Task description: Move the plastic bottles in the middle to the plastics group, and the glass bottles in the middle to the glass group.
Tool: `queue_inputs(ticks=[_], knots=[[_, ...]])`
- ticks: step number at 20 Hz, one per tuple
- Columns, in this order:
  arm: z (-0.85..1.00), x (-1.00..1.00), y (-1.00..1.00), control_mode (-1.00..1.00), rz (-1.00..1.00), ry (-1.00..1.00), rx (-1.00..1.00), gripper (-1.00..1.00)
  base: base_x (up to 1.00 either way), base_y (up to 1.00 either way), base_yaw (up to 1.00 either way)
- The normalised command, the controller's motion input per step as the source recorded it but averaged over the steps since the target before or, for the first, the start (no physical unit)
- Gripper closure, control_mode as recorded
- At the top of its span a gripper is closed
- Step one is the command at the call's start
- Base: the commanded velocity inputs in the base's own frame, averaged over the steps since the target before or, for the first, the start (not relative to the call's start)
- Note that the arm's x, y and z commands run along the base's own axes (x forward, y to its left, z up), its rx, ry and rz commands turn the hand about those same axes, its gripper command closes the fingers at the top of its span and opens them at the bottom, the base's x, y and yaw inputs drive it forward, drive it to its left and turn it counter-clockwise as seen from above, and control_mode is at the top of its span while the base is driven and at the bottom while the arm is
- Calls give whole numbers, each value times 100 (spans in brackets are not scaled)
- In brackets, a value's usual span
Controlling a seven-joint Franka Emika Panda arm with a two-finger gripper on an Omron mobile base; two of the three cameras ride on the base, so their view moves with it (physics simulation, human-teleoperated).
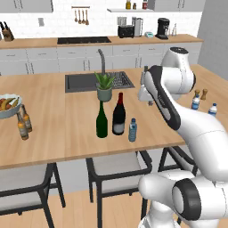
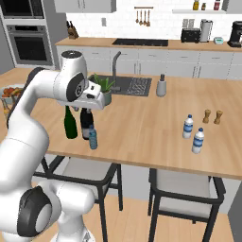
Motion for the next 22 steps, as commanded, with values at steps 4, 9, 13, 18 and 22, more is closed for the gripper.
queue_inputs(ticks=[4, 9, 13, 18, 22], knots=[[-25, -22, 0, -100, 0, 0, 0, -100, 0, 0, 0], [-79, -18, -3, -100, 5, -10, 1, -100, 0, 0, 0], [-73, 0, 0, -100, 5, -25, 0, -100, 0, 0, 0], [-44, 0, 0, -100, 11, -25, 5, -100, 0, 0, 0], [-13, 0, 0, -100, 11, -17, 5, -100, 0, 0, 0]])
